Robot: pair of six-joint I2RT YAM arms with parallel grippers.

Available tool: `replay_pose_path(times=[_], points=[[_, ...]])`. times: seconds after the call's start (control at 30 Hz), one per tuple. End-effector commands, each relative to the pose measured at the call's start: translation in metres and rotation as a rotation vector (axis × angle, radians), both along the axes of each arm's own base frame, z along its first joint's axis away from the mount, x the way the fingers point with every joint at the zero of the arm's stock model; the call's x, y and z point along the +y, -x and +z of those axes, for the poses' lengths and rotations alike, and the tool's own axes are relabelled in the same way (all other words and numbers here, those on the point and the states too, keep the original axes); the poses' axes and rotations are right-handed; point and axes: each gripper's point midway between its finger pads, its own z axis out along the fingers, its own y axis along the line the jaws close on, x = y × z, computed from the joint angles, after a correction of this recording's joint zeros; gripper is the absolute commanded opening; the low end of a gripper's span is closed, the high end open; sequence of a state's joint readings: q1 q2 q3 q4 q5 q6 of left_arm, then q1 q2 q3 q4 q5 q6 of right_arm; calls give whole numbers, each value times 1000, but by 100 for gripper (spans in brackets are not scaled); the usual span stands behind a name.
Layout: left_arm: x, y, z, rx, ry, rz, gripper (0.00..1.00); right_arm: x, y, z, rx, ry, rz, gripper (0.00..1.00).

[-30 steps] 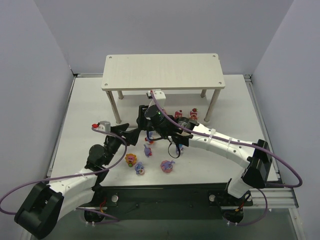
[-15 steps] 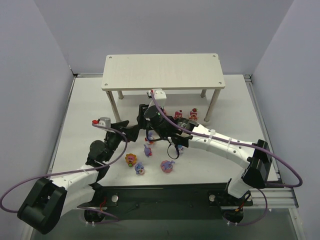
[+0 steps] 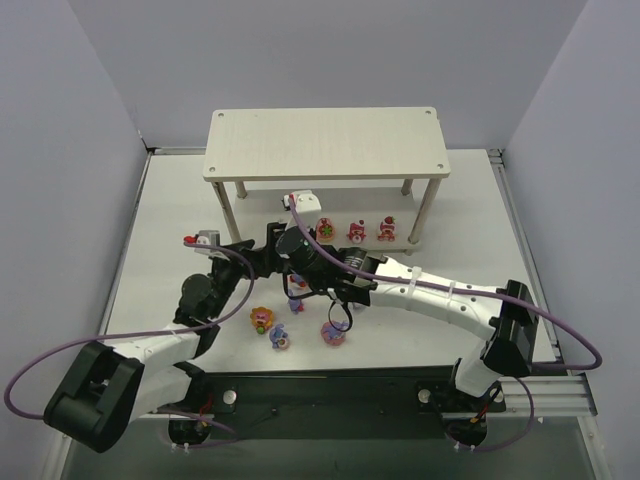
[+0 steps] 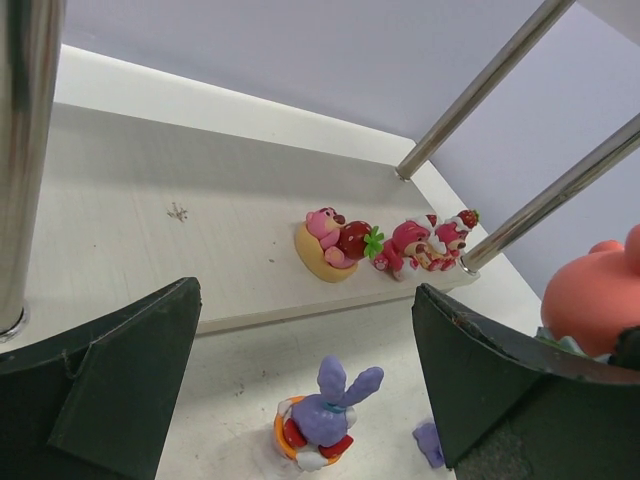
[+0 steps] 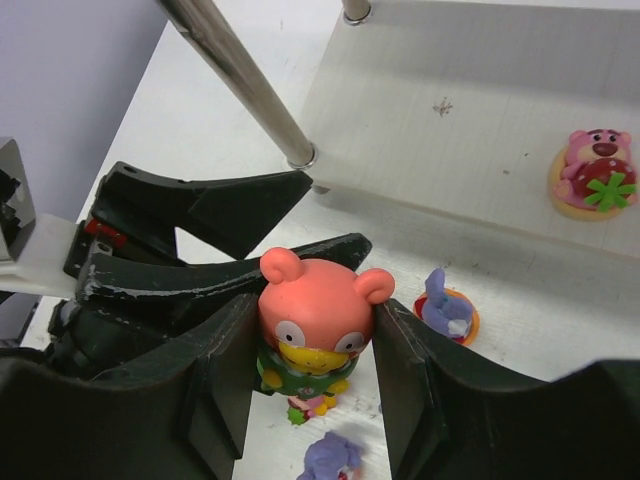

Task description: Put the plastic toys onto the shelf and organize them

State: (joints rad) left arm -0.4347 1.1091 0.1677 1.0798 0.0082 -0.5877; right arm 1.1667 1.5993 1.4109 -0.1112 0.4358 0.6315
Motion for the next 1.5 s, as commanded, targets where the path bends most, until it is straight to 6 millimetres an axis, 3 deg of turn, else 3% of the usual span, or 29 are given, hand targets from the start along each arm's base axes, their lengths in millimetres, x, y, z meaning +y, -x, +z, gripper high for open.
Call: replay_pose_path(times=[0.0,0.07,0.1,0.23,0.4,0.6,0.73,1.07,1.47], points=[[6,-4,51,-116,87,17,97,-16,-8,-11,-53,95,-69,0],[22,-9,48,-85,80,94,97,-21,-15,-1,-96,86,-94,0],[26,-11,33,-27,49,121,97,-25,-19,-2,-109,92,-106,0],[43,-6,28,7,11,175,97,-40,-36,1,-166,127,-146,0],[3,28,43,-125,-55,-115,97,-36,-44,3,-168,95,-144,0],[-24,57,48,-209,-83,-327,97,-30,-42,16,-160,63,-120,0],[-35,65,53,-241,-56,-404,97,-27,-39,20,-146,38,-100,0],[-36,49,60,-251,34,-366,97,-22,-29,29,-131,-14,-65,0],[-23,22,32,-149,-32,-218,97,-16,-17,43,-122,-65,-21,0]])
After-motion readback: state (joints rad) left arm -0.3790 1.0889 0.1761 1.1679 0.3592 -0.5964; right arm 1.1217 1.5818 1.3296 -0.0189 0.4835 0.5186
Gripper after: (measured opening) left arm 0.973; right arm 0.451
